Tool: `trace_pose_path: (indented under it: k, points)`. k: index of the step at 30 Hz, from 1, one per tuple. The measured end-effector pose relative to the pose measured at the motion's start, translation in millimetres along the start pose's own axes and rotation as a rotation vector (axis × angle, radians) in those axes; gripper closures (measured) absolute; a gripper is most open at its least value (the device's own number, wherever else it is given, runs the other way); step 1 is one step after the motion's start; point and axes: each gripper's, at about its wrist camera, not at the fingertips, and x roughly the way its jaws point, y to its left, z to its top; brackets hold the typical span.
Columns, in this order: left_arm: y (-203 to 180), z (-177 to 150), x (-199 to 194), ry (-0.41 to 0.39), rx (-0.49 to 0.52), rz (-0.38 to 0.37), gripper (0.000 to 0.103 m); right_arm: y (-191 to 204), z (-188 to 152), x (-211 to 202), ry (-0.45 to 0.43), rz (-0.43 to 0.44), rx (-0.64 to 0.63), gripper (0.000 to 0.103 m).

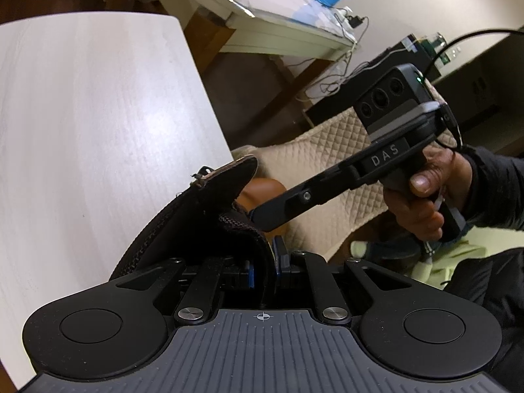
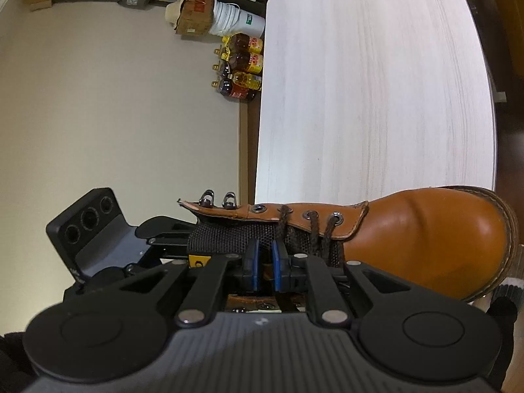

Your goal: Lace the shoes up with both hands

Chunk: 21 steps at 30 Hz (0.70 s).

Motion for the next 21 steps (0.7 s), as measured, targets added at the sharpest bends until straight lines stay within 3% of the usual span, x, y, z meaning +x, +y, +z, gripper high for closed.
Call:
trace_pose_path:
  k: [4,10,12,17,21]
  points:
    - [2.9,-1.7,-2.5,-0.002,-0.026,-0.005,0.092,1.0,3.5,2.8,-0.003,-0.015,0.011,0.101]
    - [13.4,-4.7,-4.9,-0.003,-0.116,-0.015,0.092,5.7,17.8,-24.4,-0.194,-0.027,0.011,0.097]
    - [16.0,-5.3,-4.8,-0.008,-0.137,-0.022,0.092,-2.4,15.7,-25.1,-0.202,-0.025,0.062,0.084]
    - [15.0,-6.2,-4.9,-0.012,-0.134,-0.017,0.092,-19.6,-2.7,-11.3,-0.175,-0.046,0.170,0.084]
    - [11.9,-6.4,-4.2,-0.013,-0.116,-0.005,0.092,-35.6,-13.1,0.1,-0.177,0.021,0.299,0.084]
